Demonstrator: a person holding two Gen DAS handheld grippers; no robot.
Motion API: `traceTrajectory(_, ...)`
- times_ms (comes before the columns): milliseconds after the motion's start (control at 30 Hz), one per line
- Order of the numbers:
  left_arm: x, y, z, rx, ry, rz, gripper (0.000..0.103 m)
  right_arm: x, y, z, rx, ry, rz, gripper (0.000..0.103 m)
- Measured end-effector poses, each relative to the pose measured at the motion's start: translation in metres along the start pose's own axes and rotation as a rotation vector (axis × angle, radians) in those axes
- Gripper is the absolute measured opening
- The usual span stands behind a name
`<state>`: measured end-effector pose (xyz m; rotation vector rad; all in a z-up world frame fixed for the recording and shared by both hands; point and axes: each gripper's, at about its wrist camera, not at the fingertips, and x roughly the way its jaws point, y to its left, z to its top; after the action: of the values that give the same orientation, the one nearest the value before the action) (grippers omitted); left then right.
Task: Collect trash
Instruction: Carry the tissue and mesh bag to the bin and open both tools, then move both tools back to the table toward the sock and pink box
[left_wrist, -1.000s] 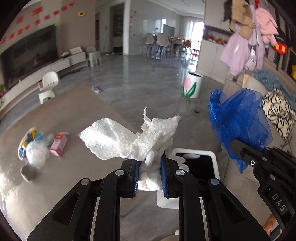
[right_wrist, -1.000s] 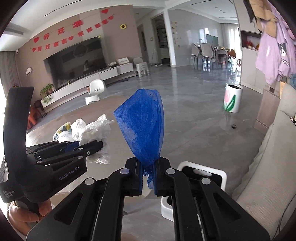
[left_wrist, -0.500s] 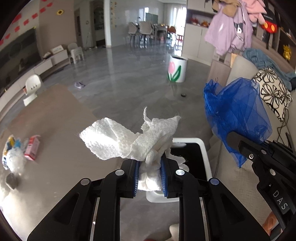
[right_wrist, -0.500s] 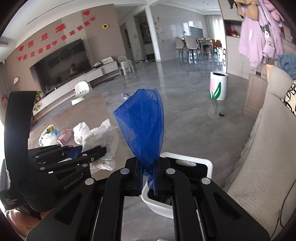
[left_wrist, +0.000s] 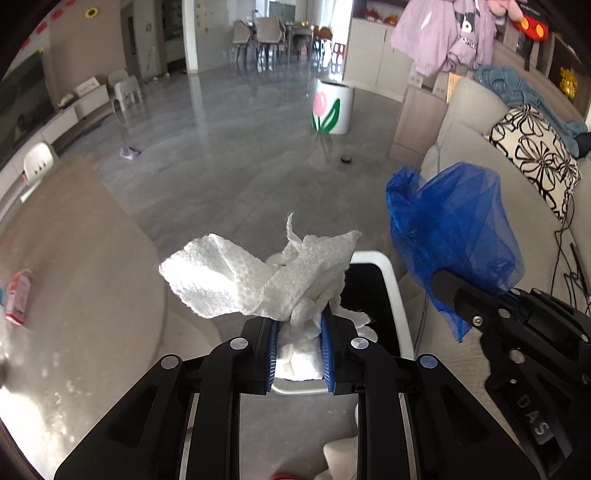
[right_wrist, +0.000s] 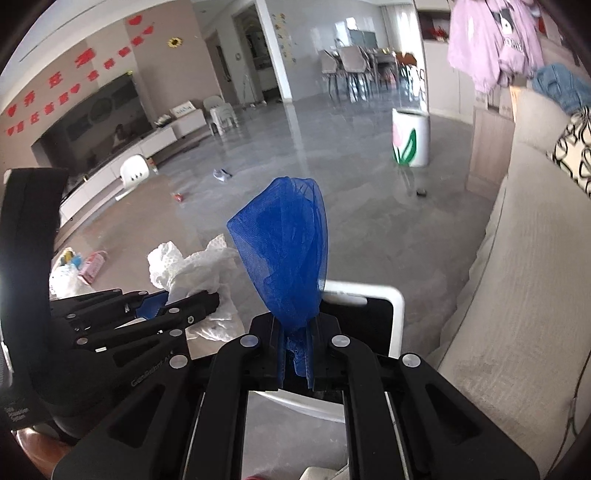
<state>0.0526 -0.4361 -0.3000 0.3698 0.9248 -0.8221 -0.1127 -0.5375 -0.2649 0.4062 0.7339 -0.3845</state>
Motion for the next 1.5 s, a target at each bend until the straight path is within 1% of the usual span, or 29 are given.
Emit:
traceTrajectory(133, 0.034, -0.004, 0.001, 0.001, 0.049, -0.011, 0.019, 0.038, -0.014, -0.01, 0.049, 0.077, -0.019, 0.009)
traceTrajectory(200, 0.046, -0.006, 0.001, 0.0, 0.067, -0.016, 0.019, 0.051, -0.019, -0.016, 0.071, 0.105, -0.022, 0.009)
traceTrajectory(267, 0.058, -0.005, 0.0, 0.0, 0.083, -0.024, 0.019, 0.059, -0.023, -0.023, 0.083, 0.121, -0.026, 0.009)
traceTrajectory(333, 0.069, -0.003, -0.002, -0.009, 0.103, -0.051, 0.02, 0.065, -0.024, -0.028, 0.067, 0.133, -0.063, 0.01)
traceTrajectory(400, 0.087, -0.001, -0.005, -0.022, 0.141, -0.069, 0.02, 0.071, -0.025, -0.032, 0.05, 0.142, -0.099, 0.01)
traceTrajectory(433, 0.095, -0.002, -0.007, -0.022, 0.156, -0.08, 0.02, 0.074, -0.026, -0.034, 0.049, 0.151, -0.104, 0.01)
traceTrajectory(500, 0.109, -0.005, -0.011, -0.009, 0.182, -0.068, 0.02, 0.08, -0.034, -0.035, 0.094, 0.169, -0.079, 0.013)
traceTrajectory(533, 0.115, -0.006, -0.011, -0.007, 0.191, -0.07, 0.023, 0.082, -0.038, -0.035, 0.111, 0.179, -0.078, 0.026)
traceTrajectory(567, 0.122, -0.005, -0.013, -0.016, 0.214, -0.067, 0.029, 0.084, -0.04, -0.034, 0.12, 0.188, -0.092, 0.043)
traceTrajectory(600, 0.127, 0.0, -0.013, -0.035, 0.237, -0.052, 0.035, 0.087, -0.047, -0.035, 0.15, 0.207, -0.135, 0.051)
traceTrajectory(633, 0.131, 0.005, -0.013, -0.057, 0.253, -0.045, 0.049, 0.088, -0.054, -0.035, 0.182, 0.227, -0.16, 0.074)
traceTrajectory(667, 0.137, 0.016, -0.013, -0.114, 0.273, -0.041, 0.071, 0.09, -0.062, -0.036, 0.221, 0.248, -0.175, 0.1)
traceTrajectory(700, 0.139, 0.027, -0.013, -0.169, 0.284, -0.059, 0.087, 0.088, -0.071, -0.037, 0.275, 0.245, -0.123, 0.099)
traceTrajectory(733, 0.139, 0.037, -0.015, -0.234, 0.281, -0.105, 0.098, 0.085, -0.072, -0.037, 0.284, 0.23, -0.105, 0.099)
traceTrajectory(767, 0.136, 0.049, -0.018, -0.336, 0.252, -0.179, 0.098, 0.081, -0.07, -0.036, 0.276, 0.212, -0.107, 0.099)
traceTrajectory(800, 0.135, 0.059, -0.021, -0.425, 0.242, -0.235, 0.098, 0.079, -0.066, -0.037, 0.251, 0.206, -0.128, 0.099)
traceTrajectory(833, 0.135, 0.063, -0.023, -0.469, 0.249, -0.261, 0.098, 0.078, -0.063, -0.038, 0.237, 0.204, -0.135, 0.099)
traceTrajectory(867, 0.135, 0.065, -0.024, -0.49, 0.26, -0.274, 0.098, 0.075, -0.059, -0.039, 0.218, 0.197, -0.137, 0.099)
traceTrajectory(933, 0.129, 0.058, -0.021, -0.43, 0.235, -0.21, 0.098, 0.067, -0.053, -0.037, 0.194, 0.162, -0.157, 0.099)
traceTrajectory(967, 0.126, 0.053, -0.021, -0.392, 0.22, -0.192, 0.098, 0.063, -0.051, -0.036, 0.184, 0.146, -0.164, 0.099)
traceTrajectory(1067, 0.109, 0.046, -0.016, -0.33, 0.185, -0.181, 0.098, 0.064, -0.053, -0.039, 0.18, 0.132, -0.179, 0.099)
traceTrajectory(1133, 0.097, 0.043, -0.011, -0.31, 0.16, -0.166, 0.098, 0.062, -0.054, -0.038, 0.182, 0.135, -0.193, 0.099)
traceTrajectory(1267, 0.082, 0.049, -0.005, -0.318, 0.147, -0.198, 0.098, 0.051, -0.053, -0.03, 0.192, 0.106, -0.214, 0.099)
traceTrajectory(1433, 0.057, 0.049, 0.0, -0.265, 0.094, -0.132, 0.098, 0.035, -0.041, -0.021, 0.176, 0.073, -0.196, 0.099)
traceTrajectory(1500, 0.036, 0.05, 0.001, -0.247, 0.061, -0.104, 0.098, 0.026, -0.031, -0.017, 0.147, 0.053, -0.197, 0.099)
